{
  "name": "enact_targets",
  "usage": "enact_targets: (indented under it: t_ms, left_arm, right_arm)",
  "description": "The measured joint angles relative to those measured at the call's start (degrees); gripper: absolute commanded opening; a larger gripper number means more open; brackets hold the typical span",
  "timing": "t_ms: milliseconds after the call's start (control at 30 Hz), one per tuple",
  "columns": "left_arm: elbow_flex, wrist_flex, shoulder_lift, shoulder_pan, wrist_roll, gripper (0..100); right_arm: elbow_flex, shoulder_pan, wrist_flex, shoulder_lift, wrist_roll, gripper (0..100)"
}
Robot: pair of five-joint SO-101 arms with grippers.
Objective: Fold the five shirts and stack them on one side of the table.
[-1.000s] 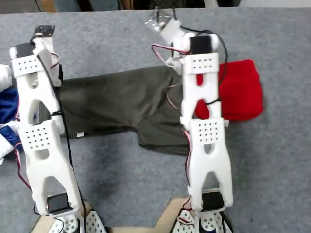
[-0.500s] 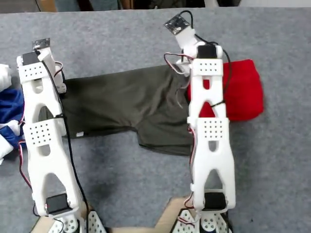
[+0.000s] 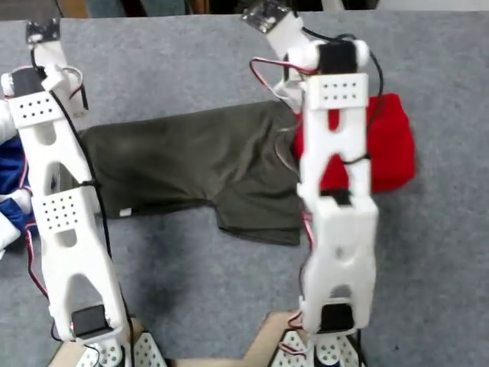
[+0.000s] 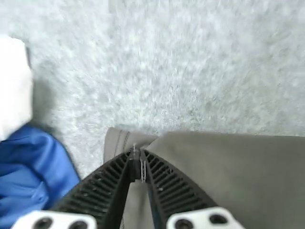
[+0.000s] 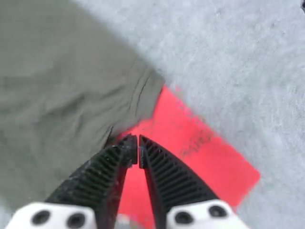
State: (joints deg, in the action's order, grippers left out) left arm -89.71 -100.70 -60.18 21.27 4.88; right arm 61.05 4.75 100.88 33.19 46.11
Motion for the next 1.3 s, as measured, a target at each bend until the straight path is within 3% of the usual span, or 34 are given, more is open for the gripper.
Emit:
enact_targets:
  t_ms: [333, 500, 667, 967, 1167, 1300]
  left_arm:
    - [31.7, 0.0, 24.2, -0.9, 0.4, 3]
    - [52.3, 1.7, 37.9, -1.6, 0.4, 3]
    - [75.6, 12.7, 48.5, -1.5, 0.4, 3]
    - [106.6, 28.4, 62.9, -4.1, 0.4, 3]
    - [113.1, 30.9, 67.5, -4.2, 0.4, 3]
    - [113.1, 27.9, 70.6, -4.7, 0.4, 3]
  right_arm:
    - [-56.5, 0.2, -7.0, -36.9, 22.5, 1.4]
    - [-81.0, -0.1, -18.5, -46.4, 24.2, 1.4]
    - [-99.0, 0.2, -28.1, -52.7, 24.4, 1.4]
    - [-112.8, 0.0, -34.7, -53.3, 24.4, 1.4]
    - [-110.2, 0.1, -30.3, -56.7, 24.4, 1.4]
    - [-104.0, 0.0, -25.6, -60.5, 24.4, 2.0]
